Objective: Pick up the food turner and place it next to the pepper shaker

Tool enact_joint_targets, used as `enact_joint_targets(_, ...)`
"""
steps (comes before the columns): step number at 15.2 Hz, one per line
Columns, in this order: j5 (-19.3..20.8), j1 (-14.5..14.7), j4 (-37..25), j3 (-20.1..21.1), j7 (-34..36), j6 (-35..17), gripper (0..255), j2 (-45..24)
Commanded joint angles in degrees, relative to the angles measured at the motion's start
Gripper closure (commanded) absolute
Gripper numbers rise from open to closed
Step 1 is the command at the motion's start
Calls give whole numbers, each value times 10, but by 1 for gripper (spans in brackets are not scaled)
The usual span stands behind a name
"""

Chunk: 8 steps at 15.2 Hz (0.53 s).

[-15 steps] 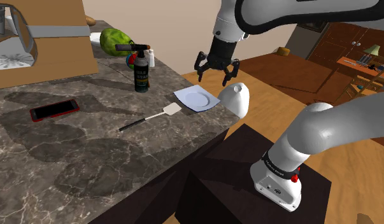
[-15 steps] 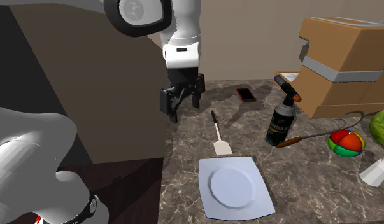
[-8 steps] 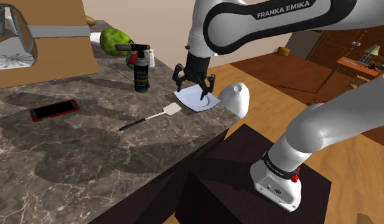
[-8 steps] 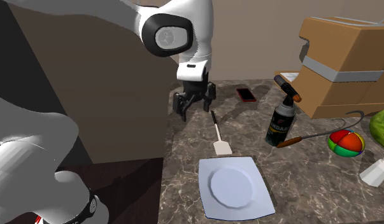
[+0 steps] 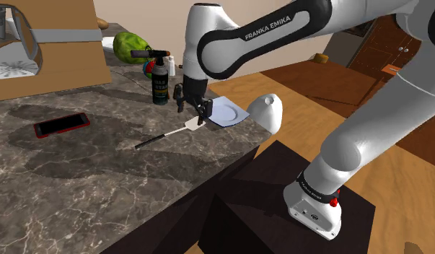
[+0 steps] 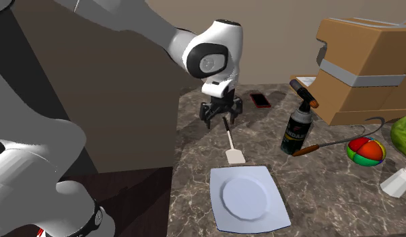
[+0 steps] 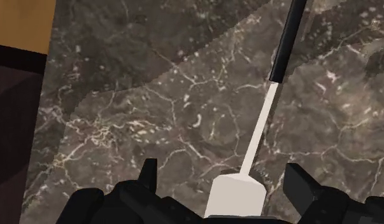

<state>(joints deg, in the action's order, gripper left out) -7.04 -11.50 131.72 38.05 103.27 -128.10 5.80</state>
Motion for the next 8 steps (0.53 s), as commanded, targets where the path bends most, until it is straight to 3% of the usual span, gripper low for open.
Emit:
enact_joint_targets(1,42,-7,-33,14,84,-23,0,-64)
enact_joint_targets(4,105,6,-82,7,194,-45,0,-150)
enact_joint_targets(8,128,17,-83,-3,217,-67,0,-178)
